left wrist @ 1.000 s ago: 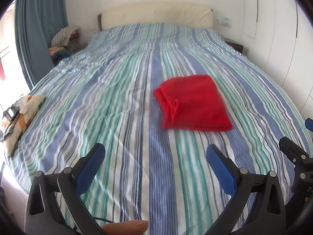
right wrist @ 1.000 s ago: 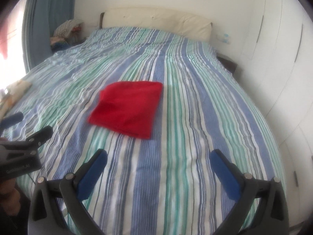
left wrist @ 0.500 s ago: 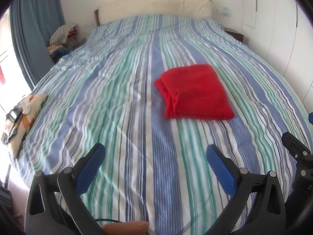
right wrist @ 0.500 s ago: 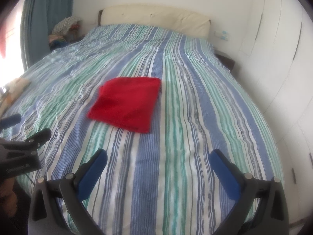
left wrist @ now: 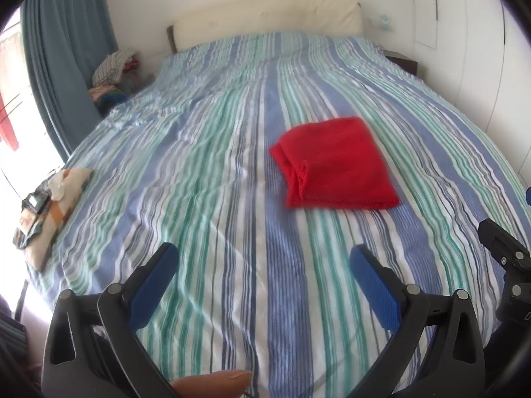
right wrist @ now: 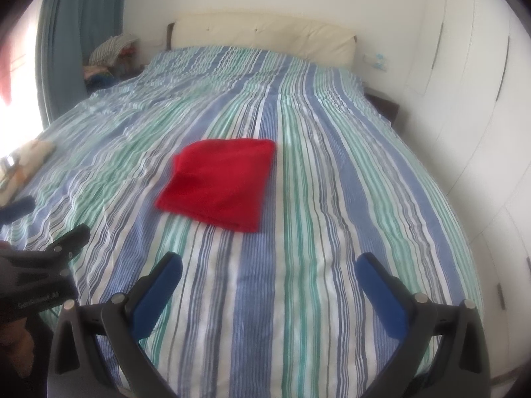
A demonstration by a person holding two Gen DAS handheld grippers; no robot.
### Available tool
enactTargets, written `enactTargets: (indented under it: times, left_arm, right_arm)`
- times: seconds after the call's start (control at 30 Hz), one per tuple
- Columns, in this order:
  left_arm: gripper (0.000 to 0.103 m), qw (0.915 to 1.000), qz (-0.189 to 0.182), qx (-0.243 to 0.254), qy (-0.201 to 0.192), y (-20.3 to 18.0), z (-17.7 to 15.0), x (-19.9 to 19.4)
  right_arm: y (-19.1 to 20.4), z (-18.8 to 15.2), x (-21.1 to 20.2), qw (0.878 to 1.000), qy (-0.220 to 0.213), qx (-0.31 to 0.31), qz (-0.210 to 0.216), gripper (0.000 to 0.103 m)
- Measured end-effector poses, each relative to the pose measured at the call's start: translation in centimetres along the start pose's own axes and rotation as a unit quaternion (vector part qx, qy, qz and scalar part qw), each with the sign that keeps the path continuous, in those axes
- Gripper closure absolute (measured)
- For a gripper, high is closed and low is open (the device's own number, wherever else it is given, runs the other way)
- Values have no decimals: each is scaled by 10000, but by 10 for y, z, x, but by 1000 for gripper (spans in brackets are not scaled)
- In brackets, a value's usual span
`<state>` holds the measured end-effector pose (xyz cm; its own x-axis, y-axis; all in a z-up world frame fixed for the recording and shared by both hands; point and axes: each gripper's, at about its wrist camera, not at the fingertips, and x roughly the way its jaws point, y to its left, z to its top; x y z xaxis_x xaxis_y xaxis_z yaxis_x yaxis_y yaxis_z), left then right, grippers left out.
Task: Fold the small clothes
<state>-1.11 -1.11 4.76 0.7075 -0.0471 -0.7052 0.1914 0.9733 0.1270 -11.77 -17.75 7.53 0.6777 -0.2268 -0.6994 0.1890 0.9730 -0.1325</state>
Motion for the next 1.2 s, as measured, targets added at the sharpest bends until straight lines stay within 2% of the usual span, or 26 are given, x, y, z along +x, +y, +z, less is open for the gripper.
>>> enactTargets:
  times: [0.6,1.03,1.2]
  left_arm:
    - [0,9999,136,-70,25,0,4,3]
    - [0,10000,-68,0,46,-5,4,-1]
    - [0,10000,16,44,-21,-5,5,-4]
  right_arm:
    - [-6,-2,4,9999,72,111,-20,0]
    - [-5,-1,0,9999,55,117,20,0]
    - [-3,0,-2,9999,55,97,34,0]
